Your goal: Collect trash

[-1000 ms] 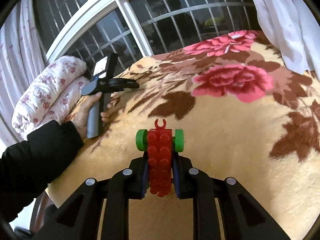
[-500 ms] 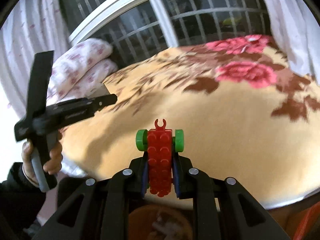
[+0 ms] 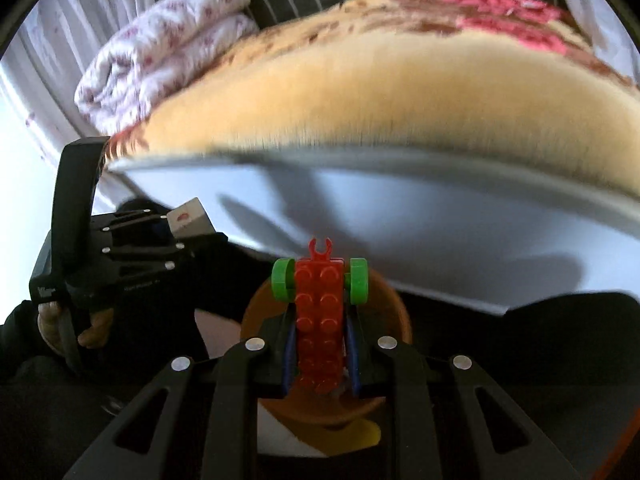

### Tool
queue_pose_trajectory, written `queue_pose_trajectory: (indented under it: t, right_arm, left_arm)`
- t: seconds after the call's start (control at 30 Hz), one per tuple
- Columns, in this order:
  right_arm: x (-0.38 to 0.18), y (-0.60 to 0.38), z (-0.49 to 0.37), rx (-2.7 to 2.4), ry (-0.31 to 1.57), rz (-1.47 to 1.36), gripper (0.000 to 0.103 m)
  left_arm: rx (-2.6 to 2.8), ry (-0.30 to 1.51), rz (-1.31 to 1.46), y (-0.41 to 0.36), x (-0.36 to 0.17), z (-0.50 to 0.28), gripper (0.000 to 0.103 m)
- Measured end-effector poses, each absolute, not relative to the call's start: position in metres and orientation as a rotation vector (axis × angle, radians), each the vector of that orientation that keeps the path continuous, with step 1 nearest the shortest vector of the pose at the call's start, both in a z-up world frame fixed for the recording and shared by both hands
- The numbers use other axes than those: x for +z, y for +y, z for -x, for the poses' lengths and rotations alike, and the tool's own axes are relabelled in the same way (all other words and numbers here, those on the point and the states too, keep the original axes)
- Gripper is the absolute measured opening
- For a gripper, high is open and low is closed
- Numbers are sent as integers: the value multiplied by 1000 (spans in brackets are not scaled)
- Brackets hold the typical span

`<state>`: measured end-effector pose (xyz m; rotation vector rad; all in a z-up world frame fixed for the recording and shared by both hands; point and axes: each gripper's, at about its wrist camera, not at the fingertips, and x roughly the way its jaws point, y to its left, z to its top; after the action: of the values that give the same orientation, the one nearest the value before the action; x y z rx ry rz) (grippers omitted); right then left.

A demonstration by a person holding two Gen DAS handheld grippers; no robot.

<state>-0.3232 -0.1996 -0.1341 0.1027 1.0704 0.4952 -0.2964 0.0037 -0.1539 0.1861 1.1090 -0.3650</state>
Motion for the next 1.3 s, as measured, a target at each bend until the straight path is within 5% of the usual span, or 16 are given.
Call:
queue_pose_trajectory:
  t: [1.03,1.07,1.1,1.13,1.17,1.3]
  right_arm:
    - [-186,-193,309,520,1249,-41,20]
    - [-187,-191,308,526,1251,-36,21]
    - [-188,-190,307,534,1254,-32,29]
    - [-189,-190,306,543,1260,-28,52]
    - [-191,-189,305,534,1263,-18,61]
    - [-190,-195,305,535,1261,-24,63]
  left_arm:
    - [-424,1242,-230,3,-200,297,38]
    - [-427,1241,-225,4,-200,298,42]
    - [-434,1244,-215,6,-200,298,70]
    - [-428,1255,-210,4,-200,297,86]
    - [-418,1258,-203,5,-201,296,95]
    - [-405,1284,-167,11,-206,293,95]
